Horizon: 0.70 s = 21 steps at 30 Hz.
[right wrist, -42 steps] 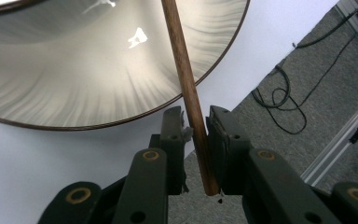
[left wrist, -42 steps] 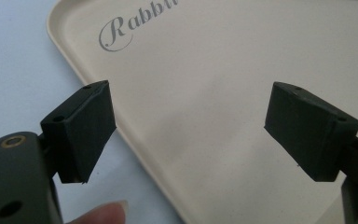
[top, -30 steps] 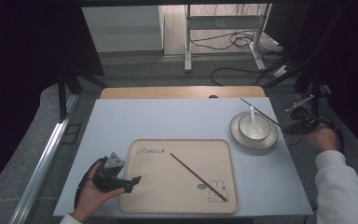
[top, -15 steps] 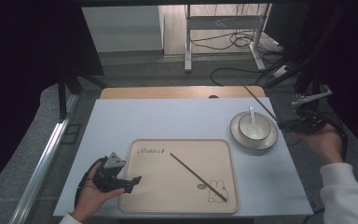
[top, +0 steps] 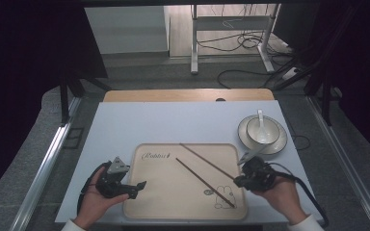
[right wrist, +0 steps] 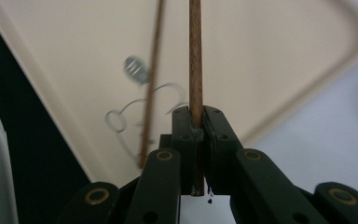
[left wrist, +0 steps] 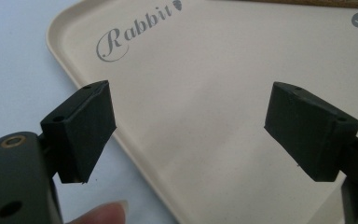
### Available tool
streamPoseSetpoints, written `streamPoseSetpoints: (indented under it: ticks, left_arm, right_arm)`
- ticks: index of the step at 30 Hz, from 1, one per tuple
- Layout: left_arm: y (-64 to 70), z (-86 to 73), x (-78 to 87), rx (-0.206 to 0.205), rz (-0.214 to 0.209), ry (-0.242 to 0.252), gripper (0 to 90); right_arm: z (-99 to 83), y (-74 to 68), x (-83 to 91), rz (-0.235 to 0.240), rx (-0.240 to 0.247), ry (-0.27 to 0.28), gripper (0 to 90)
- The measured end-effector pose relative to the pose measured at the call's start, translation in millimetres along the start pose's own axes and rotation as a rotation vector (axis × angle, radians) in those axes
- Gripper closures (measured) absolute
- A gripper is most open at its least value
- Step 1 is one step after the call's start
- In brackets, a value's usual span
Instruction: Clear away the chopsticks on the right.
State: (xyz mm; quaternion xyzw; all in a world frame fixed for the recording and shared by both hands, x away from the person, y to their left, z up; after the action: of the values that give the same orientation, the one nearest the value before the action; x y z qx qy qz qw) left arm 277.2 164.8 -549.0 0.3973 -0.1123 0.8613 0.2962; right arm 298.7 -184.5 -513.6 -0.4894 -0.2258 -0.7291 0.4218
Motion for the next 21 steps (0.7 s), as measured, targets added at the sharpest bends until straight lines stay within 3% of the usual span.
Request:
streamPoseSetpoints:
  ticks: [5, 8, 16, 19, 21]
  left_arm:
    - [-1.0, 0.2, 0.2, 0.003, 0.000, 0.002, 16.2]
    - [-1.1, 0.4, -0.1, 0.002, 0.000, 0.003, 16.2]
    - [-0.8, 0.0, -0.6, -0.002, 0.000, -0.001, 16.2]
    - [-0.5, -0.2, -0.3, -0.004, 0.000, -0.002, 16.2]
    - [-0.1, -0.6, 0.0, -0.005, 0.001, -0.003, 16.2]
  right_arm:
    - [-6.8, -23.2, -26.7, 0.022, 0.008, -0.072, 83.6]
    - [-8.8, -27.4, -32.2, 0.011, -0.009, -0.084, 83.5]
    - [-16.7, -35.4, -47.9, -0.010, 0.020, -0.144, 82.9]
    - [-17.0, -37.0, -49.3, -0.011, 0.029, -0.144, 78.3]
    - [-14.2, -38.0, -47.5, -0.002, 0.032, -0.128, 70.3]
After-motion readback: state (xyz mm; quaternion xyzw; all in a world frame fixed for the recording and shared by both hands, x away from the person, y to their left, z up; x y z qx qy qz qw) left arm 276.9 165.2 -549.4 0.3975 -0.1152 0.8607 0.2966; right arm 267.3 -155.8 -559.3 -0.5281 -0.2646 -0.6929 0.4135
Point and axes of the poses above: each handheld gripper's, and its own axes: x roughly backward along the jaws, z roughly out of its top, y roughly to its right, the point moved 8 cm from there along -x, roughly forward along the jaws, and after that the axes turned 2 degrees about z, right-handed, at the moved point
